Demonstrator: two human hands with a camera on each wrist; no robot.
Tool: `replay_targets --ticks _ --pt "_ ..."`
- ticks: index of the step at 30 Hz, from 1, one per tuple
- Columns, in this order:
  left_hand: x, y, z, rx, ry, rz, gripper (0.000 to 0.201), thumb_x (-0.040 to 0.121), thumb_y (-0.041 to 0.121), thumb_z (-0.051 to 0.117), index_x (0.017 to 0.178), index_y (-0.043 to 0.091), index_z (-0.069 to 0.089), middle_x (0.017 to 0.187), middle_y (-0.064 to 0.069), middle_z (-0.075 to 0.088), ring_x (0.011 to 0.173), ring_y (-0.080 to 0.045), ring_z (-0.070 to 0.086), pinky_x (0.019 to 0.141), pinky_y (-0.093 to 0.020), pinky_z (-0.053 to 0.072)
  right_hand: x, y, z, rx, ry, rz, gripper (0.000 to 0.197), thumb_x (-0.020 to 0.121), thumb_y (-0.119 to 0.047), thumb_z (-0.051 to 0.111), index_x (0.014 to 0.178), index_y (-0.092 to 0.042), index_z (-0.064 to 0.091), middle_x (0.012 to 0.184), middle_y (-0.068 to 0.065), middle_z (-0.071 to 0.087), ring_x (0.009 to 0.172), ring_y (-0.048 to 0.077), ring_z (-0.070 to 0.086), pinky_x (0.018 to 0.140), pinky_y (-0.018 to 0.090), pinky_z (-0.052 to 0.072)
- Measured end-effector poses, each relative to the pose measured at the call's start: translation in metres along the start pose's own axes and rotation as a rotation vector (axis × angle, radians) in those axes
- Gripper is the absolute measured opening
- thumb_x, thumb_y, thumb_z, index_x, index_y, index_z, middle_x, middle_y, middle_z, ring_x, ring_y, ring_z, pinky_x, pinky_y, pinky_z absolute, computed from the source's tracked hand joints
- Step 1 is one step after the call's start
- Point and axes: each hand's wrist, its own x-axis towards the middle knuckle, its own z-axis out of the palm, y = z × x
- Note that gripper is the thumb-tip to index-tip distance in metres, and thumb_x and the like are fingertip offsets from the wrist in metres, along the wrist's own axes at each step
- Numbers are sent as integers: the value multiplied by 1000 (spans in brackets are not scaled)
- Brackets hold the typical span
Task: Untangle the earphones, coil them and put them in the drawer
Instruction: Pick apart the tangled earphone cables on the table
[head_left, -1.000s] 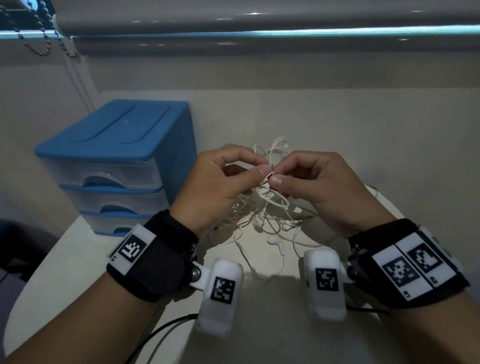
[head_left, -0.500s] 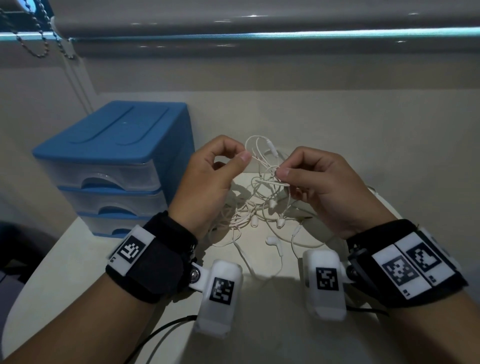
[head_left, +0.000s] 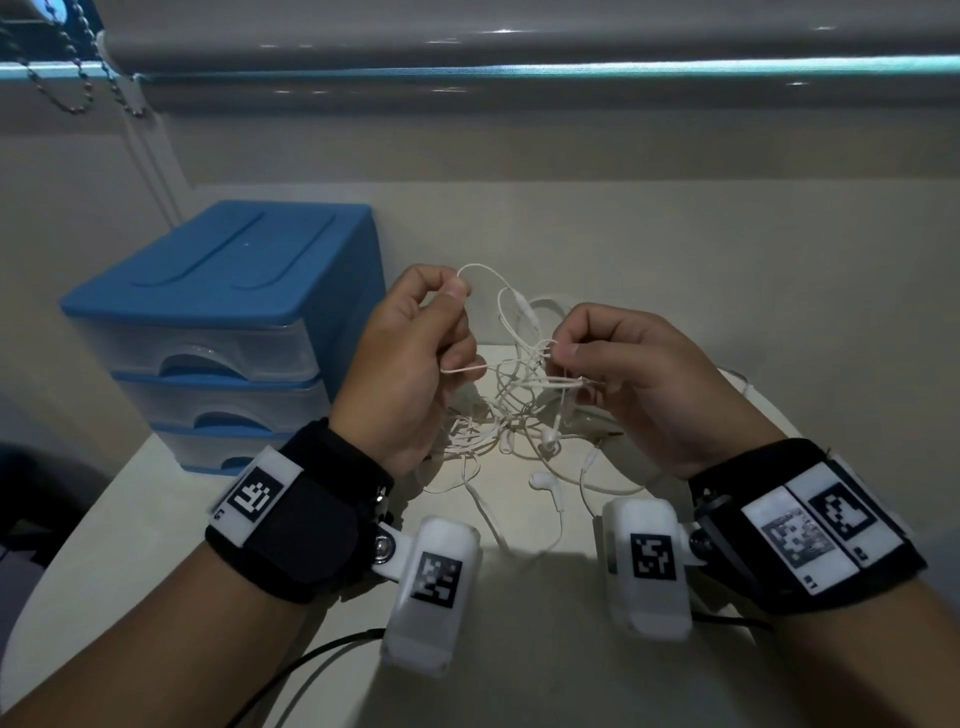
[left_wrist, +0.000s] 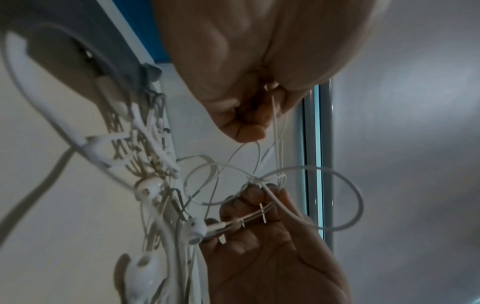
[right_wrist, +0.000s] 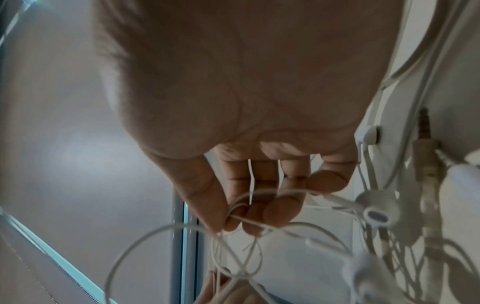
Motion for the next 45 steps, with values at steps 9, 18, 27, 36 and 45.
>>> replay_targets --ticks 9,18,27,36,45 --pt "-5 4 -5 256 -129 -81 18 94 30 67 96 13 65 53 8 28 39 -7 21 37 -17 22 0 -2 0 79 70 29 14 89 5 52 77 0 57 69 14 57 57 16 56 53 22 45" --pt "-5 -1 -9 404 -238 -178 13 93 18 70 82 10 70 54 -2 38 41 -11 26 41 -18 21 2 -3 -7 156 111 67 15 87 -2 55 72 -5 54 63 13 48 53 22 44 46 27 35" --pt "-5 1 -1 186 -30 -112 22 105 21 48 87 14 60 86 -12 58 65 -16 49 57 -31 35 0 -1 -5 214 50 137 13 87 -4 44 77 -12 47 68 9 47 54 17 29 64 42 5" --pt "-2 7 1 -22 -2 -80 14 106 15 49 100 6 58 92 -10 77 67 -9 69 55 -17 51 -1 -3 -2 27 4 -5 4 73 -9 53 74 -6 51 68 11 42 58 14 37 52 28 23" --pt "-1 4 3 13 58 -96 14 106 11 50 95 5 57 94 -17 76 68 -8 73 55 -13 53 -4 -4 4 -81 -136 -88 6 74 -1 51 69 -4 53 57 -2 45 55 12 35 52 26 26"
